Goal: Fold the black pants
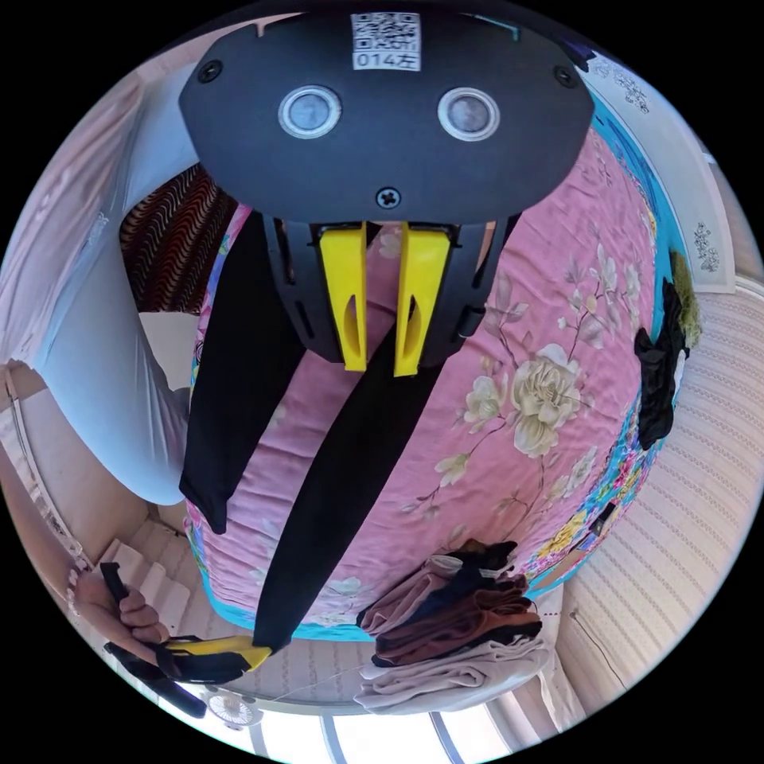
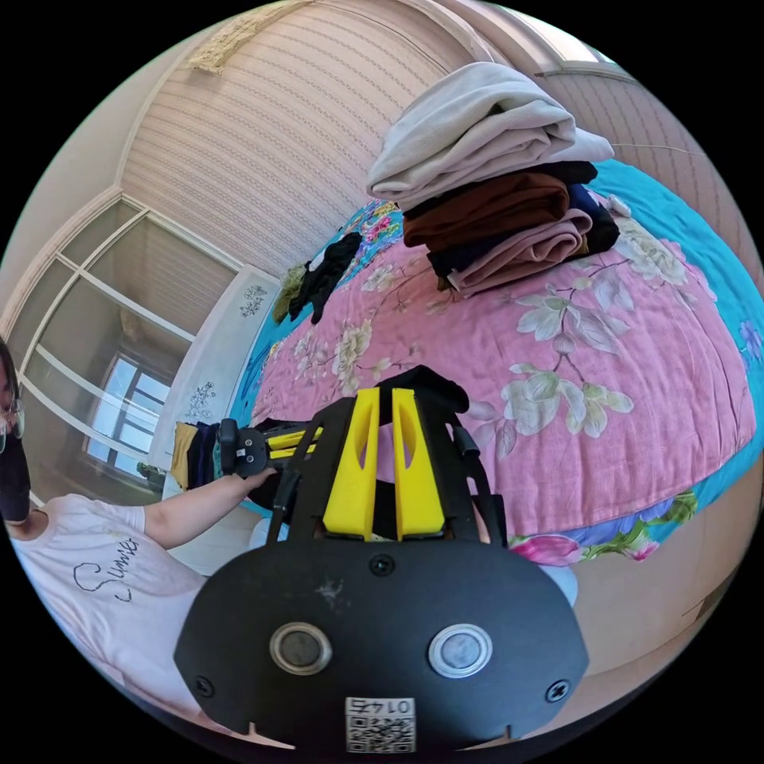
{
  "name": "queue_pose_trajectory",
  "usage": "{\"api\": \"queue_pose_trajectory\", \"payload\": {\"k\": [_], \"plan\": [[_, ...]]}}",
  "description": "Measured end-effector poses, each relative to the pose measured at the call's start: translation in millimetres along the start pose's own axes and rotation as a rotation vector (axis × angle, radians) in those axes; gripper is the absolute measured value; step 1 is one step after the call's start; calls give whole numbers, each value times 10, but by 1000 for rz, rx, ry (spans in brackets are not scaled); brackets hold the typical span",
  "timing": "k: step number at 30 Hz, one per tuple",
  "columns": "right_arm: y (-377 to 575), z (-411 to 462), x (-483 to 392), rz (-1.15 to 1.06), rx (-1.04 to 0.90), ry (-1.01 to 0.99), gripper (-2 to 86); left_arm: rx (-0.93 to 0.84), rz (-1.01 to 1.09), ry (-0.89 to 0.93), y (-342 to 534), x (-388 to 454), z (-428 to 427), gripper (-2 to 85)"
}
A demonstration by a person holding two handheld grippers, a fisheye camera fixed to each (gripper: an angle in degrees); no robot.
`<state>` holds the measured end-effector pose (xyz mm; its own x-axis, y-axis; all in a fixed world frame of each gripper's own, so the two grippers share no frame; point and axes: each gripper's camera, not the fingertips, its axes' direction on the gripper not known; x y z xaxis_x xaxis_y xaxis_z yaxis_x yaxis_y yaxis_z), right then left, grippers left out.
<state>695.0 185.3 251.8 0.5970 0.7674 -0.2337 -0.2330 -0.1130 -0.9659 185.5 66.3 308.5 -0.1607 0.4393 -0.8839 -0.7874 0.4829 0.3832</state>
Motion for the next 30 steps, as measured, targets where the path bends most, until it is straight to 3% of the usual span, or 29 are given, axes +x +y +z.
{"api": "queue_pose_trajectory", "payload": {"k": [6, 11, 15, 20, 26, 30], "plan": [[-39, -129, 68, 7, -14, 5, 21, 101, -104, 58, 2, -324, -145, -8], [-325, -54, 265, 12, -84, 23, 25, 104, -87, 341, -263, -983, -121, -8], [-721, 220, 483, 77, -148, 47, 34, 16, -196, 280, -642, -1531, 270, 5], [-966, 446, 557, 106, -43, 147, 58, -17, -417, 260, -839, -2171, 743, 45], [-663, 709, 709, 130, -64, 249, 78, -33, -394, 296, -829, -2370, 1006, 50], [-508, 879, 884, 230, -53, 183, 81, -34, -367, 338, -969, -2399, 1251, 51]]}}
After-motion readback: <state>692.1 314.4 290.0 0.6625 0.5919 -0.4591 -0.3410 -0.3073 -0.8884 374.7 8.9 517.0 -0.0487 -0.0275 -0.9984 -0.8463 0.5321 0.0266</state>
